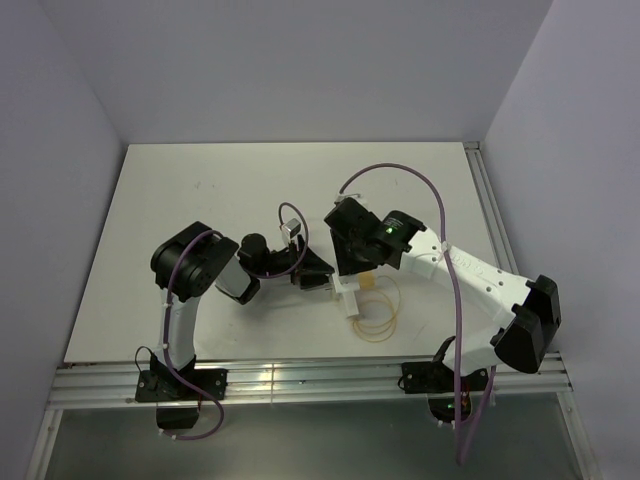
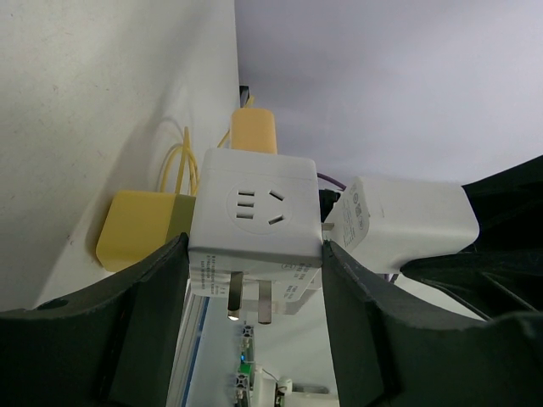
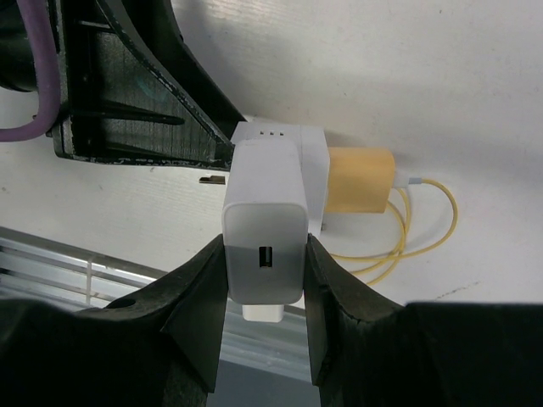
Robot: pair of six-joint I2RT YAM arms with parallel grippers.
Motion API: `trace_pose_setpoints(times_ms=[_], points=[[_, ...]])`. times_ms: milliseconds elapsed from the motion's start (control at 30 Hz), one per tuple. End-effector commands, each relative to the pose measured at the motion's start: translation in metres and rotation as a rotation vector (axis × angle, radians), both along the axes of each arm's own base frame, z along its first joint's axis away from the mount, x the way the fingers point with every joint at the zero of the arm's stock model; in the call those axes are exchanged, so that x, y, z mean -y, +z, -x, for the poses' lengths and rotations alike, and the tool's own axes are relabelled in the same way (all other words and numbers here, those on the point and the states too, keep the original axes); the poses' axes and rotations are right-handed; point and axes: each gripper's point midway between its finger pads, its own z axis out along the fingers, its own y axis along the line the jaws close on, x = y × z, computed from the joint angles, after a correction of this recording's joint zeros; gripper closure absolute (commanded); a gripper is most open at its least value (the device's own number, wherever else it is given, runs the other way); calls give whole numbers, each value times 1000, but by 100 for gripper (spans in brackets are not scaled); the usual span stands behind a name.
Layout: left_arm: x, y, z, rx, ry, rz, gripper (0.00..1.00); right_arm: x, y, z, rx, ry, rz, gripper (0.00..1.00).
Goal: Insert the plug
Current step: Insert the plug into the socket.
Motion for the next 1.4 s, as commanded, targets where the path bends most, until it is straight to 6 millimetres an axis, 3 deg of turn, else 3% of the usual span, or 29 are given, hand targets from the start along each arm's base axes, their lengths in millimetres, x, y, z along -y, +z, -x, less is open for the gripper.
trace_pose_setpoints(times_ms=[0,367,533,967,1133,1233,1367], points=[[-3,11,0,134,13,55,99,-17,2,4,-13,13,-75,100],[-4,12,-1,145,29,44,99,-5,-9,-6,-7,-12,51,100],[-5,8,-2,143,37,36,99,-1,-31,-6,-22,-19,108,100],[-3,7,-3,140,26,40,99,-3,-112,27,-127,17,136,100],[-3,6,-5,154,33,19,99,-4,-112,45,-213,91,128,100],[-3,8,-7,163,44,15,99,1,-106,46,-208,82,153,100],[-4,12,-8,154,59,35,99,-9,-137,63,-234,18,124,100]])
